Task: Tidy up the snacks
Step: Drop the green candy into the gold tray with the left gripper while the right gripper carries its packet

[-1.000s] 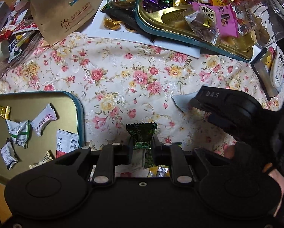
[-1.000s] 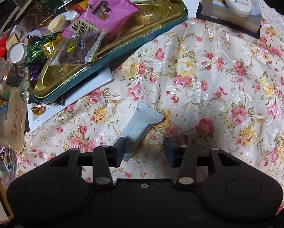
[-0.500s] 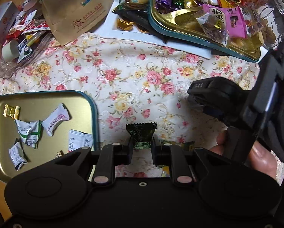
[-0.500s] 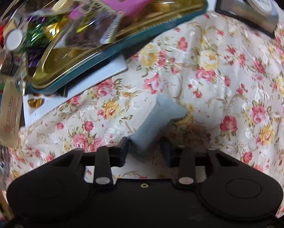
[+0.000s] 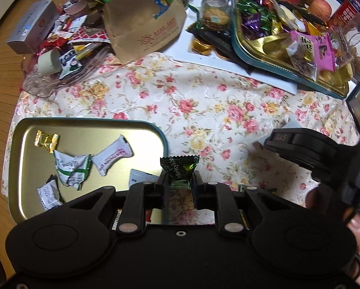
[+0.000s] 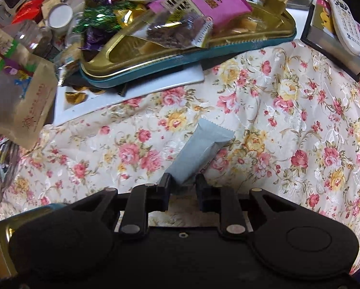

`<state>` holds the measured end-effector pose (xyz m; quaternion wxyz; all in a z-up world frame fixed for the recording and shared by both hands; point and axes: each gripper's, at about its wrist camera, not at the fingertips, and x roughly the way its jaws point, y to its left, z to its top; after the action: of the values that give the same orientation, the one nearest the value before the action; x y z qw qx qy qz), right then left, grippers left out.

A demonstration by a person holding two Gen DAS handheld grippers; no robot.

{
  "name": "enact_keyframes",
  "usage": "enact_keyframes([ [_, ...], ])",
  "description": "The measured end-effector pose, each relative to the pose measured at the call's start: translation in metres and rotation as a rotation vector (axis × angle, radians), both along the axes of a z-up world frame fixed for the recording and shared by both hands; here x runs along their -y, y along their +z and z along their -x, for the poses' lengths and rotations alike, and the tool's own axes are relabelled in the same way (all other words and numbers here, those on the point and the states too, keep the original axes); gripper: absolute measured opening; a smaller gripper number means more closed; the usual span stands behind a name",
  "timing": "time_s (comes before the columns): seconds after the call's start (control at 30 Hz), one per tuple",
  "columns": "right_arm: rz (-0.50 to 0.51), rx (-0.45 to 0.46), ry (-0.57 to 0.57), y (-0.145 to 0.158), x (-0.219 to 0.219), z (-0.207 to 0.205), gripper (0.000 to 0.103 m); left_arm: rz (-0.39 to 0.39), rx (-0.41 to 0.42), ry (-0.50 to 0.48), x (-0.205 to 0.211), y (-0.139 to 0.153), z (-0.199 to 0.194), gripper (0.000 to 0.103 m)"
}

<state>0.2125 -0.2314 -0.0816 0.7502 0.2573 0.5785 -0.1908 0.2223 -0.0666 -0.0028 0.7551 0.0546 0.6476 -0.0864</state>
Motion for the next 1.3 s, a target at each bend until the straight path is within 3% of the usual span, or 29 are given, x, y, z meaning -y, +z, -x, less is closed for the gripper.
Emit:
enact_keyframes([
  [0.17,-0.021,0.051,0.07,0.028,-0.017,0.004,0.023,-0.014,0.039,0.036,-0.02,0.008,0.001,0.025],
  [0.4,0.008,0.14,0.26,0.059,-0.072,0.007,0.023,-0.019,0.072,0.12,-0.058,0.014,-0.003,0.025],
  [0.7,-0.032,0.175,0.454,0.074,-0.129,0.013,0.023,-0.018,0.052,0.26,-0.12,0.008,-0.017,0.025],
  [1.03,-0.115,0.177,0.511,0.079,-0.158,0.009,0.023,0.042,-0.01,0.398,-0.182,-0.003,-0.026,0.025],
  [1.3,-0.105,0.171,0.545,0.08,-0.171,0.008,0.023,0.057,-0.013,0.443,-0.197,-0.002,-0.028,0.027],
])
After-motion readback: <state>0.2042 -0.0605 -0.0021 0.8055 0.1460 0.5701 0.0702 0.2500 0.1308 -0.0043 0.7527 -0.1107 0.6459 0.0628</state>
